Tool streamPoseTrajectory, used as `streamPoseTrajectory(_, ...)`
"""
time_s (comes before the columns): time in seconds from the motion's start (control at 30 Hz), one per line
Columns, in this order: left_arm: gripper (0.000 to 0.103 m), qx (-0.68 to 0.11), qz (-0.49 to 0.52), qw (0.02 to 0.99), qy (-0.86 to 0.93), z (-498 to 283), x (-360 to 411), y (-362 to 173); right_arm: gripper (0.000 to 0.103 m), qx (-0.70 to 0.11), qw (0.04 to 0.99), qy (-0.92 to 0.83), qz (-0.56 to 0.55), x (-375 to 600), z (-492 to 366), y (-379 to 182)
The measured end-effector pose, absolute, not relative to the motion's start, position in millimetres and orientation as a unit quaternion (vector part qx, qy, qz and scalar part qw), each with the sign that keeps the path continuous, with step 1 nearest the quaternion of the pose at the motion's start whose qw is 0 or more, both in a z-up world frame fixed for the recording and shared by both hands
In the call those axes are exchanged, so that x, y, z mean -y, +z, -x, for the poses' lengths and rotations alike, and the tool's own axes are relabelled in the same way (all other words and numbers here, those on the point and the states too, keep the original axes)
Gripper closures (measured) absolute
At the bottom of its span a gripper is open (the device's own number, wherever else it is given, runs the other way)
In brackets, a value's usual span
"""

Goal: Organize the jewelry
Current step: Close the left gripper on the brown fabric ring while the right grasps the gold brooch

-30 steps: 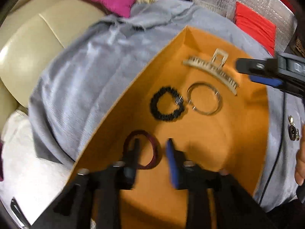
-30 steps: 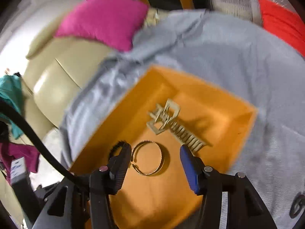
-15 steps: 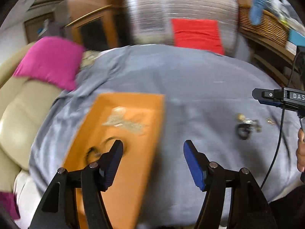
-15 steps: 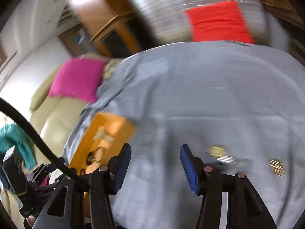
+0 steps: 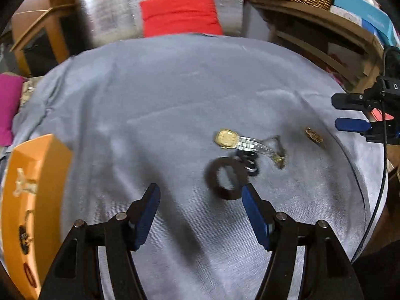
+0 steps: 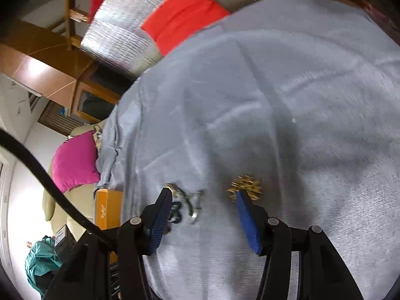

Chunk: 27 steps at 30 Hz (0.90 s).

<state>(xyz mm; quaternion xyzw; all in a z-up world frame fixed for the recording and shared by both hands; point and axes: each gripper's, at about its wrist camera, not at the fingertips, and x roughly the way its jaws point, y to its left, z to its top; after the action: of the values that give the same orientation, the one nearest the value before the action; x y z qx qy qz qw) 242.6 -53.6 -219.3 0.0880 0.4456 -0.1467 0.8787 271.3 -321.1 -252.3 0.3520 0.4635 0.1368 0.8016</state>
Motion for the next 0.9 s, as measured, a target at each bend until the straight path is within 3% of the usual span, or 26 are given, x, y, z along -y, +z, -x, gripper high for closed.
streamPoseTrajectory(0.53, 0.035, -0.498, -0.050, 0.840, -0.210, -277.9, 65.1, -244.0, 0.040, -0.507, 0.784, 0.104, -0.343, 318.1, -292.1, -291.8)
streamPoseTrajectory(0.57, 0.036, -0.500, -0.044, 0.839, -0.211, -278.6, 63.2, -245.2, 0.039, -0.509, 0.786, 0.101, -0.335, 315.2, -293.5, -292.7)
streamPoseTrajectory(0.67, 0.056, -0.499, -0.039, 0.838, -0.219, -280.9, 63.3, -247.0, 0.038, -0.513, 0.800, 0.087, -0.299, 301.7, -297.7, -292.0)
streamPoseTrajectory(0.8, 0.065, -0.500, -0.025, 0.836, -0.226, -281.1, 60.9, -246.4, 0.038, -0.510, 0.823, 0.067, -0.240, 282.7, -298.8, -289.1)
streamPoseTrajectory(0.9, 0.069, -0.497, -0.027, 0.836, -0.231, -275.6, 59.2, -245.9, 0.056, -0.507, 0.844, 0.041, -0.170, 266.0, -297.4, -287.0)
